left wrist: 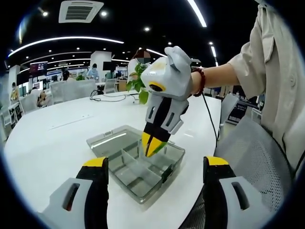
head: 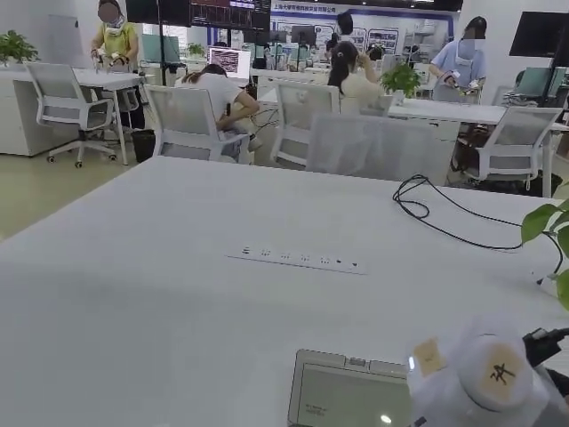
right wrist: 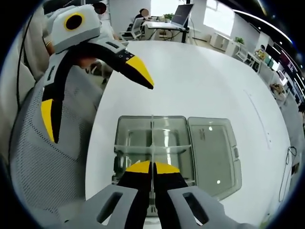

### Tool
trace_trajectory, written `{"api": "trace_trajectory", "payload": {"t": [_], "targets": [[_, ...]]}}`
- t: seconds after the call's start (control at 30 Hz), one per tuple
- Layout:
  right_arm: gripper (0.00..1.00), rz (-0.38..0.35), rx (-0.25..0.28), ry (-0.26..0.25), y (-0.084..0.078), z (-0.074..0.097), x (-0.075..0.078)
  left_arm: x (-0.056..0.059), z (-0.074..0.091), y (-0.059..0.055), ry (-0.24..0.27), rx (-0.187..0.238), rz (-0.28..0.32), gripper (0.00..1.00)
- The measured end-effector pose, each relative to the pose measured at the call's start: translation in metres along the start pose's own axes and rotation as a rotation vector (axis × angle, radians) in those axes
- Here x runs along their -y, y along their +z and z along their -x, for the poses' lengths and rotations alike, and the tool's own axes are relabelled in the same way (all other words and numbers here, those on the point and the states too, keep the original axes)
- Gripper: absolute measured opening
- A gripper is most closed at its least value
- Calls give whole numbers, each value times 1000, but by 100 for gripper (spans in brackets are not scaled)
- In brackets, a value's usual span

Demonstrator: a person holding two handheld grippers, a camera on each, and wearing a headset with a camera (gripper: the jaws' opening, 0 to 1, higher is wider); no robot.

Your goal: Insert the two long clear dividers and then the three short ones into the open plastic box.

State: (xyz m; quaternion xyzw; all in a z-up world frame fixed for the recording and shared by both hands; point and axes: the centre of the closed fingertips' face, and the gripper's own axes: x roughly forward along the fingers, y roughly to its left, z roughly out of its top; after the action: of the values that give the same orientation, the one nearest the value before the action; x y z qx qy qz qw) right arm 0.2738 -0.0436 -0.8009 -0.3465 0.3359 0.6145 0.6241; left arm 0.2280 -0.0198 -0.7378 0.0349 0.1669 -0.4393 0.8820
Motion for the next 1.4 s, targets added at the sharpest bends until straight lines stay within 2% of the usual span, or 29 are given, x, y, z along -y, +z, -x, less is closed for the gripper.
{"api": "trace_trajectory", "payload": {"t": [0.3,0.5,0.73,1.1,1.4], "targets": [[2,27,-105,12,-10,-18,-1,0,0,1,-1,-1,-1,83],[2,36,-151,29,-16,-26,-1,0,0,1,0,-1,-2,83],[2,58,-191,31,-17,-26,-2,1,0,1,-1,-2,-5,84],[3,57,-180,18,-18,-27,-1,1,0,1,1,-3,-6,86],[15,60,-131,20,-12,-24,-6,-1,0,2,11,-2,-4,89]]}}
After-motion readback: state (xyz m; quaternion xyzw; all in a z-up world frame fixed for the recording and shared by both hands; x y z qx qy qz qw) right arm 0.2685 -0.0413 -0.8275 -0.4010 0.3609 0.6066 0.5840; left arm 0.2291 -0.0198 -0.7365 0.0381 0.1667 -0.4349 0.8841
